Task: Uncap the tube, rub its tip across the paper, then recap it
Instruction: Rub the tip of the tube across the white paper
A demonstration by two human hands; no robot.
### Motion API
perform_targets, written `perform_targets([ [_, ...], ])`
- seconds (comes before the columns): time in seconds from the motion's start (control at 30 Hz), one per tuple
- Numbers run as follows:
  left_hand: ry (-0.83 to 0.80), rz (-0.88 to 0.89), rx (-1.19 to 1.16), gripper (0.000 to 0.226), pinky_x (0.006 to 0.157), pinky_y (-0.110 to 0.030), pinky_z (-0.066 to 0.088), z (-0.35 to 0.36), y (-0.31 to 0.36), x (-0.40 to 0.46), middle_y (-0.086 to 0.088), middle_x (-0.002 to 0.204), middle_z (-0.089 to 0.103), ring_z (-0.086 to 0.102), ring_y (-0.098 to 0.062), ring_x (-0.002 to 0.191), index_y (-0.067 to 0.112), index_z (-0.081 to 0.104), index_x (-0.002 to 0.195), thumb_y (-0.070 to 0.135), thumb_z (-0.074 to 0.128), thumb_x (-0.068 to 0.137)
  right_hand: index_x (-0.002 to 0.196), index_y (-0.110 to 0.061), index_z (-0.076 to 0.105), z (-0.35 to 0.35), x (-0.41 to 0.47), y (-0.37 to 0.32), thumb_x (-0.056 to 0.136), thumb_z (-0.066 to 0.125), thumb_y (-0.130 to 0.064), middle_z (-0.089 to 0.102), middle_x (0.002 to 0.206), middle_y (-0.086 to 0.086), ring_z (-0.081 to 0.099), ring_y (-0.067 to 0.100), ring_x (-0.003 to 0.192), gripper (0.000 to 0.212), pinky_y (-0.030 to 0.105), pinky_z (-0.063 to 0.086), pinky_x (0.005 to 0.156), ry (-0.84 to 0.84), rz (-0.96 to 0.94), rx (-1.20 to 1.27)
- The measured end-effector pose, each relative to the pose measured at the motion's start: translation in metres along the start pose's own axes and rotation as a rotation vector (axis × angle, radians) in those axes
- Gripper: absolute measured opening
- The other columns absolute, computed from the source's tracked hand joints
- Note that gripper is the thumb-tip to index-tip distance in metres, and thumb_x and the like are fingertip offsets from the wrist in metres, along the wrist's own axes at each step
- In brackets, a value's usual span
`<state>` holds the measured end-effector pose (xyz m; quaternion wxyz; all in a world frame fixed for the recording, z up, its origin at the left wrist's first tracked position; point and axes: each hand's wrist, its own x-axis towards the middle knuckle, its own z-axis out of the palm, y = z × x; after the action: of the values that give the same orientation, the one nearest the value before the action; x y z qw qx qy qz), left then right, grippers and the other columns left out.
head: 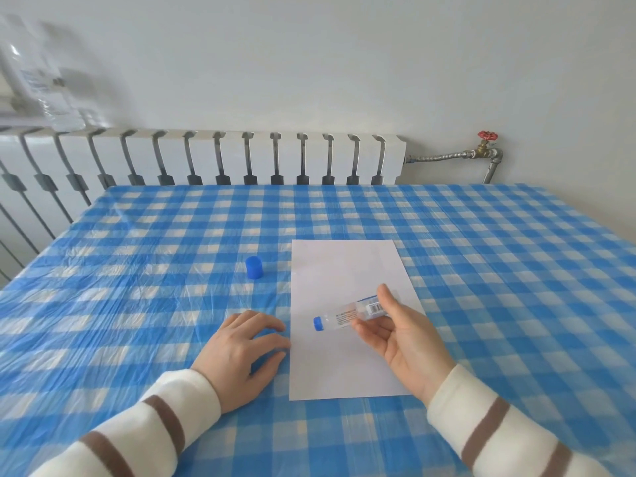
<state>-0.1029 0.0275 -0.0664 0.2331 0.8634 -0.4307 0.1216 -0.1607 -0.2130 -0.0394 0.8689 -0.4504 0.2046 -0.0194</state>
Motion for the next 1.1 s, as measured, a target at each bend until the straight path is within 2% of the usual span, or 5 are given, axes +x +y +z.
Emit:
perform_targets([
  [0.1, 0.005, 0.019, -0.005, 0.039, 0.075, -0.035, 0.049, -0.001, 0.001, 0.000, 0.002, 0.094, 0.064, 0.059, -0.016, 0.082, 0.023, 0.070, 0.086, 0.038, 0.035, 0.092, 0.097, 0.000, 0.066, 0.009, -0.001, 0.007, 0.080, 0.070, -0.035, 0.075, 0.086, 0.019, 0.072, 0.023, 0.071, 0.039, 0.025, 0.058, 0.055, -0.020, 0.026, -0.033],
  [0.27, -0.012, 0.020, -0.016, 0.023, 0.073, -0.034, 0.049, -0.001, 0.002, 0.001, 0.002, 0.091, 0.064, 0.059, -0.016, 0.080, 0.024, 0.071, 0.086, 0.028, 0.049, 0.085, 0.096, -0.001, 0.065, 0.018, -0.001, 0.013, 0.076, 0.070, -0.036, 0.075, 0.082, 0.016, 0.072, 0.023, 0.070, 0.041, 0.026, 0.058, 0.056, -0.012, 0.051, -0.060],
  [0.57, -0.034, 0.026, -0.035, 0.021, 0.072, -0.035, 0.050, -0.003, 0.003, 0.001, 0.002, 0.089, 0.065, 0.060, -0.017, 0.080, 0.024, 0.072, 0.087, 0.027, 0.051, 0.084, 0.099, 0.000, 0.064, 0.021, -0.002, 0.018, 0.082, 0.067, -0.033, 0.074, 0.083, 0.017, 0.071, 0.022, 0.069, 0.037, 0.027, 0.059, 0.058, -0.013, 0.061, -0.077],
  [0.93, -0.040, 0.019, -0.039, 0.022, 0.072, -0.035, 0.050, -0.004, 0.004, 0.000, 0.001, 0.089, 0.064, 0.060, -0.017, 0.079, 0.023, 0.072, 0.087, 0.026, 0.051, 0.084, 0.099, -0.001, 0.065, 0.008, -0.003, 0.013, 0.075, 0.071, -0.035, 0.074, 0.087, 0.017, 0.071, 0.024, 0.075, 0.042, 0.027, 0.060, 0.060, 0.019, 0.043, -0.079],
  [1.1, -0.048, 0.016, -0.041, 0.023, 0.069, -0.036, 0.051, -0.004, 0.004, 0.001, 0.001, 0.089, 0.064, 0.059, -0.017, 0.079, 0.022, 0.072, 0.088, 0.027, 0.050, 0.085, 0.093, -0.001, 0.065, -0.001, -0.003, 0.010, 0.078, 0.071, -0.032, 0.074, 0.083, 0.017, 0.071, 0.023, 0.071, 0.036, 0.026, 0.059, 0.058, 0.029, 0.021, -0.070],
])
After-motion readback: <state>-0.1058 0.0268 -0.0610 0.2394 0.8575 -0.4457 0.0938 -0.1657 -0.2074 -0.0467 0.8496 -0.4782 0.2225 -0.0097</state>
